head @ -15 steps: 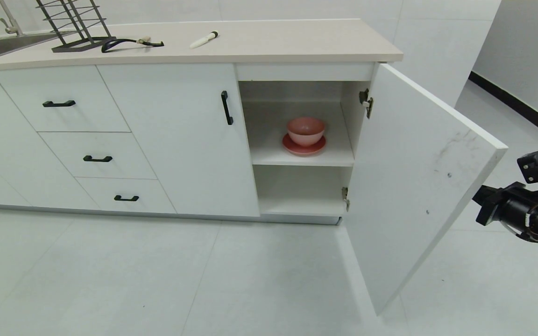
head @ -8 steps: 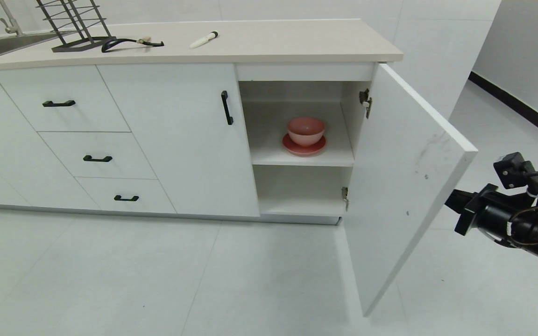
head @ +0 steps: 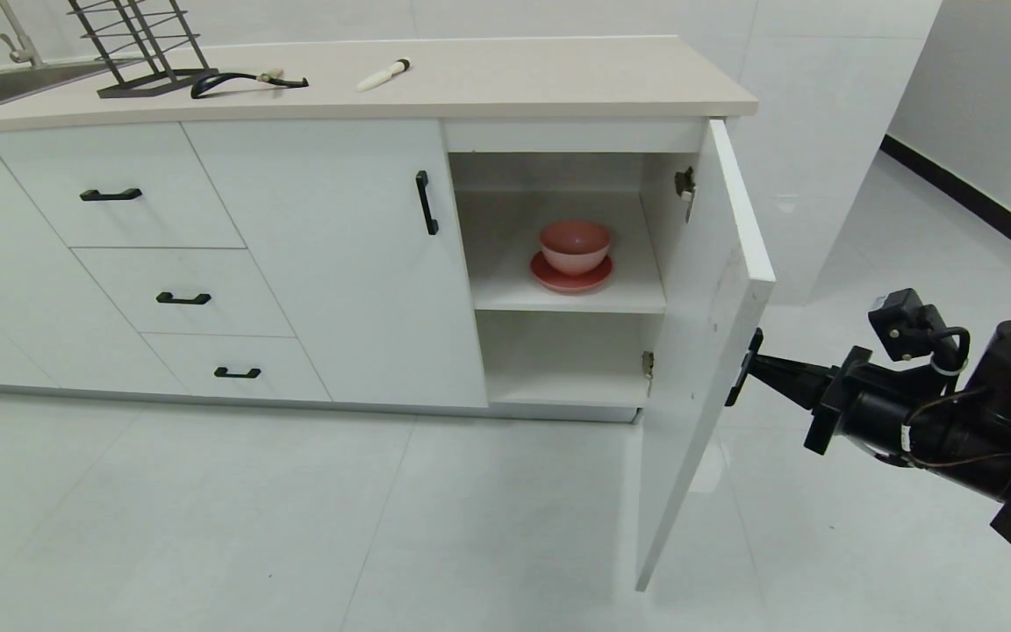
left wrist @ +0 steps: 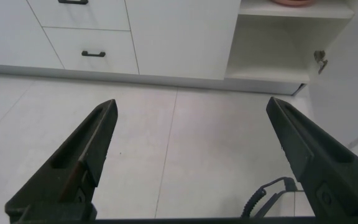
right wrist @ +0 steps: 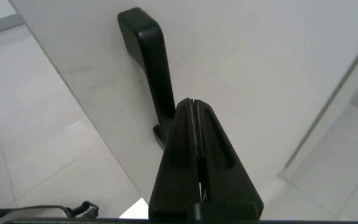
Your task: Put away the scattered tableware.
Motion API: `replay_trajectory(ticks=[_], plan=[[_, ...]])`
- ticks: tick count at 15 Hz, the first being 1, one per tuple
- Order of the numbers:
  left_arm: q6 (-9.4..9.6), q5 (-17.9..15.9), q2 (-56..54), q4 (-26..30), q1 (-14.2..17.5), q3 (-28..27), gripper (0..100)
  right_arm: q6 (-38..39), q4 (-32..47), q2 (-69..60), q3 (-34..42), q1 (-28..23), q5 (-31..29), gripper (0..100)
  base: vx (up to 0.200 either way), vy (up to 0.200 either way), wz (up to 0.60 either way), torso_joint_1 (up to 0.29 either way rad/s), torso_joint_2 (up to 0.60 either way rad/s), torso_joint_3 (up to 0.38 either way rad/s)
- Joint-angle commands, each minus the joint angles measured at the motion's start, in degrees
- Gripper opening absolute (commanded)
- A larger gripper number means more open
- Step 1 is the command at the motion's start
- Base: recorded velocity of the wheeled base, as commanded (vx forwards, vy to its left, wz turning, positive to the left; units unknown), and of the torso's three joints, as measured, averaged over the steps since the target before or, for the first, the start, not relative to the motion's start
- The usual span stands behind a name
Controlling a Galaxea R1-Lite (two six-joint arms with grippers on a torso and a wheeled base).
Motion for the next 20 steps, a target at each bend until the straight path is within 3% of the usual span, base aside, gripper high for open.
replay_trajectory(ticks=[1,8,20], plan=[[-0.06,0.01,-0.02,0.0,0.02,0.01,100,0.01,-0.04,1.36,-1.85,1.72,-0.02,0,0.0,0.0,0.0,0.0,0.0,0.0],[-0.15,0.01,-0.02,0.0,0.02,0.01,100,0.01,-0.04,5.93,-7.39,7.43,-0.11,0,0.0,0.0,0.0,0.0,0.0,0.0],[-0.32,0.01,-0.02,-0.09,0.02,0.01,100,0.45,-0.04,17.89,-23.91,14.02,-0.2,0,0.0,0.0,0.0,0.0,0.0,0.0]])
